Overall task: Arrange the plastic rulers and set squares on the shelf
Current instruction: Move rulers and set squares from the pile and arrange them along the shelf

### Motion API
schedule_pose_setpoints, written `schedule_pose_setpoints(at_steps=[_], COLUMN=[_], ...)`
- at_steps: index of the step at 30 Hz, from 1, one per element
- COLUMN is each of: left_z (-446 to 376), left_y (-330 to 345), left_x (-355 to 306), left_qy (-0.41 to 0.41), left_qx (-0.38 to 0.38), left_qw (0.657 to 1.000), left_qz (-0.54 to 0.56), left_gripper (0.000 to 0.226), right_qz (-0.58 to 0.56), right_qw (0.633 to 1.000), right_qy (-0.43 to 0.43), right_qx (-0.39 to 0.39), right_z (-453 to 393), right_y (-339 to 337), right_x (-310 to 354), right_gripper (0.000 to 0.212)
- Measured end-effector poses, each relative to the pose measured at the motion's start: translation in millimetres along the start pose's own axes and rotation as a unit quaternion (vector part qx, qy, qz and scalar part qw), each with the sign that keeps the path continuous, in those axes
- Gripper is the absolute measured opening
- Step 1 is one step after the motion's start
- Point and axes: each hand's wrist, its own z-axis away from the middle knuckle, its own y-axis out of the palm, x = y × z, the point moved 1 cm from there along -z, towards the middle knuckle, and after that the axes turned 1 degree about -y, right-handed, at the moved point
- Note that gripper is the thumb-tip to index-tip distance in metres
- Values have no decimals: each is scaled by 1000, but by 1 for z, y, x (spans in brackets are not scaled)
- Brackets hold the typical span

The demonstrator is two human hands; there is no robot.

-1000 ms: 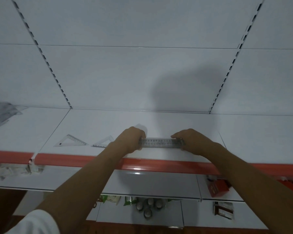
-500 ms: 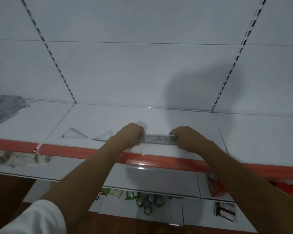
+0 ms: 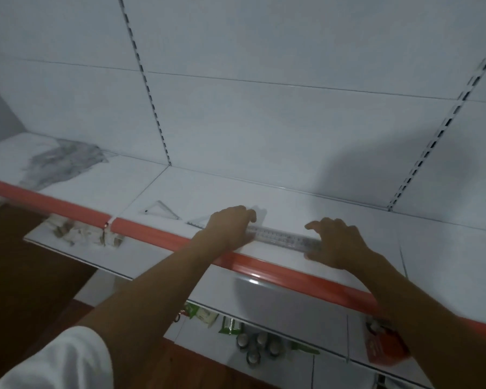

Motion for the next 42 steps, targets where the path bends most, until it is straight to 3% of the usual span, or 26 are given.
schedule_pose_setpoints(at_steps=[2,4,6,13,21,31,42], left_z=[16,34,57,177,336,413,402], left_y=[-6,-15,-28,-74,-93,-80,-110], left_x=[18,43,73,217,344,450,602], left_qy=[-22,-50,-82,-220,-374,-512,-550], left_qx=[-12,-29,-45,-111,-143,-142,-126], left_qw=[999,997,994,968,916,846,825], left_qz=[26,42,57,54,32,48,44], left_gripper=[44,48,49,43,53,51,53], right_qz=[-7,-92,-160,-184,-188,-146,-133], right_qw=[996,984,969,938,897,862,825], right_qy=[-5,-27,-70,-260,-387,-483,-549], right_qx=[-85,-153,-174,-138,-100,-49,-14], right_z=[-9,-24,-43,-79,-81,-93,-193], right_y=[-11,-24,-37,-69,-68,-38,-36], right_x=[25,66,118,332,547,718,871], right_gripper=[63,53,47,42,41,43,43])
